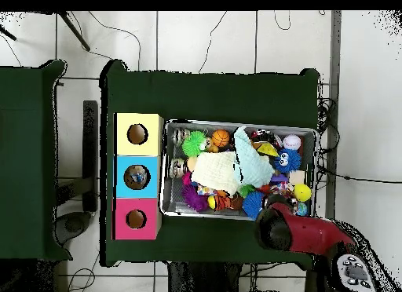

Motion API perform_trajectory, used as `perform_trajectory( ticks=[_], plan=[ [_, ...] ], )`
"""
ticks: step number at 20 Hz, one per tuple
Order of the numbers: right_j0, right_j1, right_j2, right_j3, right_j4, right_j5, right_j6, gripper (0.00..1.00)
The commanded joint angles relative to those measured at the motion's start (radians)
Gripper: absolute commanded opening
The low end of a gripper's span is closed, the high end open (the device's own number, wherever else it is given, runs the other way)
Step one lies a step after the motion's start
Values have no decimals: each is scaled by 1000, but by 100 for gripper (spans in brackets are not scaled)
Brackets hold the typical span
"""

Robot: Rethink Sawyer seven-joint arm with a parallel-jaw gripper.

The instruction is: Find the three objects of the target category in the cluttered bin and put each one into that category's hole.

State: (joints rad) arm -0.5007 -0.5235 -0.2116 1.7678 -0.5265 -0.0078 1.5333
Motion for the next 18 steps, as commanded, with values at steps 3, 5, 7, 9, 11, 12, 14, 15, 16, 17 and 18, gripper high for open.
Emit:
perform_trajectory(
  ticks=[3,5,7,9,11,12,14,15,16,17,18],
  plan=[
    [-39,22,85,6,-48,78,53,100],
    [-34,44,73,-10,-38,67,69,100],
    [-40,70,84,-19,-39,40,78,100],
    [-29,97,73,-29,-37,5,93,100],
    [-11,119,56,-42,-21,-8,113,100],
    [0,131,45,-47,-13,-18,124,100],
    [28,157,22,-67,14,-48,153,100],
    [34,163,18,-70,28,-65,167,100],
    [39,171,12,-74,40,-81,179,100],
    [43,175,7,-77,50,-81,185,100],
    [35,172,16,-73,46,-78,178,100]
  ],
)
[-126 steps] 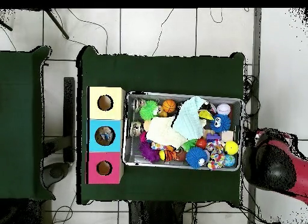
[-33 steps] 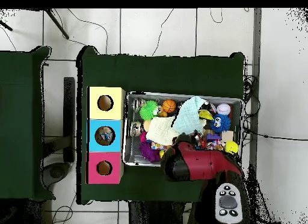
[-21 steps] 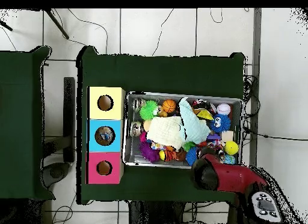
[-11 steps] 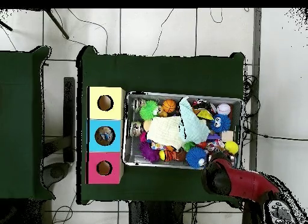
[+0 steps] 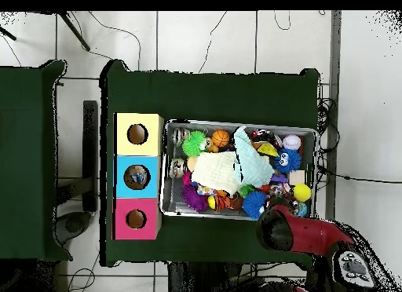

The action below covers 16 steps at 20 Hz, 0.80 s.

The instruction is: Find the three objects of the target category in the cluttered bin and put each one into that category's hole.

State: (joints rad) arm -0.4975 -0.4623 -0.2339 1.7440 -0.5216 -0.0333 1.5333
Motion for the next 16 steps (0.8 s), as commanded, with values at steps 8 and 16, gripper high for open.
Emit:
perform_trajectory(
  ticks=[8,16],
  plan=[
    [74,135,-17,-80,58,-45,171,0],
    [72,114,-10,-80,38,-25,149,0]
  ],
)
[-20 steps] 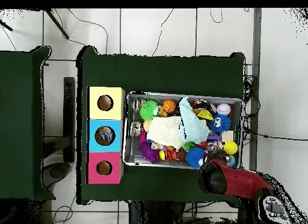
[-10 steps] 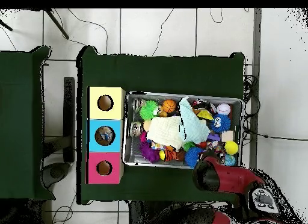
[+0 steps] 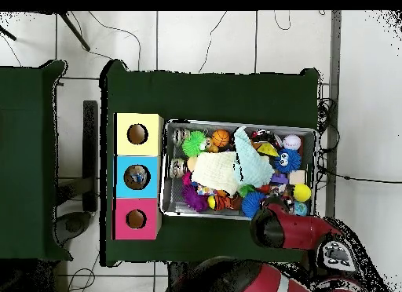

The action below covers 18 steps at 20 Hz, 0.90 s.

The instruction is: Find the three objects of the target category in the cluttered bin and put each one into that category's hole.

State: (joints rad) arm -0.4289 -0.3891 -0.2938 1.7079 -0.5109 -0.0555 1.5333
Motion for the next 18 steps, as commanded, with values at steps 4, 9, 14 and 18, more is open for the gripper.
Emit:
perform_trajectory(
  ticks=[4,9,14,18],
  plan=[
    [-74,-307,203,133,25,257,19,0],
    [-48,-473,228,192,99,430,-6,0],
    [-16,-539,238,175,153,552,9,0],
    [33,-521,230,142,179,579,79,0]
  ],
)
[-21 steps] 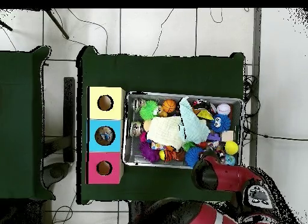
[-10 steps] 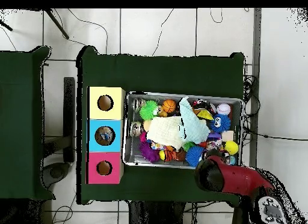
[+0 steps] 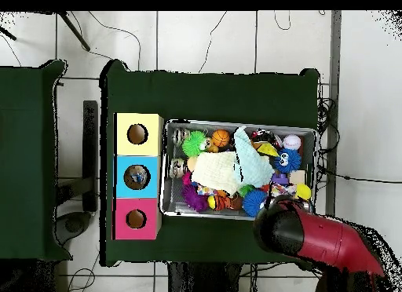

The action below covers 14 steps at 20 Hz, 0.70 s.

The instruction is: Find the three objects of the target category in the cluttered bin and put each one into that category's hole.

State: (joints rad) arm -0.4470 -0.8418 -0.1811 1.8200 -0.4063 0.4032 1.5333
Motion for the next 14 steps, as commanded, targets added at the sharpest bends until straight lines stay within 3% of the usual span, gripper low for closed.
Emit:
perform_trajectory(
  ticks=[1,11,14],
  plan=[
    [59,-57,123,26,86,124,92,0],
    [269,110,9,-114,177,53,322,0],
    [309,148,-22,-148,213,35,340,0]
  ],
)
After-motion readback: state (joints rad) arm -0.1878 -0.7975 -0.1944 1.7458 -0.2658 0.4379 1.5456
